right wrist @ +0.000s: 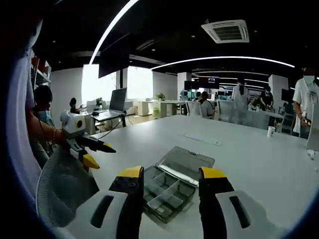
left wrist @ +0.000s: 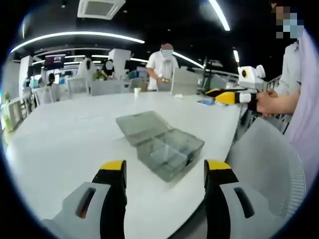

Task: Insert the divider into the dual guide fixture by aligning both edges with the guide slots and pushing it downward to the bottom, including one-sided entry, uneven engagement, binding, and posture correction.

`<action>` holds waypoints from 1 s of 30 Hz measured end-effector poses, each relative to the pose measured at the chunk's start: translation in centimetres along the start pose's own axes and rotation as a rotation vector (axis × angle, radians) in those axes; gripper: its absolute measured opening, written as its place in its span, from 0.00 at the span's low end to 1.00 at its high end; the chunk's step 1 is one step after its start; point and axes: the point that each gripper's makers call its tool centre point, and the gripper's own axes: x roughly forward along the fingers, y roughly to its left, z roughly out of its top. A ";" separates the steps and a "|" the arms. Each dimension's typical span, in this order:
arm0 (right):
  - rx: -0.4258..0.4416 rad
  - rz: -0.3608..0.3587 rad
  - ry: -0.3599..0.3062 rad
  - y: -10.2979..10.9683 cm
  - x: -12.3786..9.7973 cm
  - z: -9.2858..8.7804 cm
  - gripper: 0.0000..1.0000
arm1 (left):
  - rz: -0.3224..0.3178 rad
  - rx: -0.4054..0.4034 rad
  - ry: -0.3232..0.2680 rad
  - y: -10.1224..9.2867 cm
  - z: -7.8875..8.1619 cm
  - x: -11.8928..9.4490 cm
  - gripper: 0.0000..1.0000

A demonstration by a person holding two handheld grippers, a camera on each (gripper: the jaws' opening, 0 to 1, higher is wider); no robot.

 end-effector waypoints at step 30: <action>0.007 0.134 0.108 3.1 -0.1 -3.1 0.42 | 0.028 -0.031 -0.089 0.1 1.6 -0.6 0.58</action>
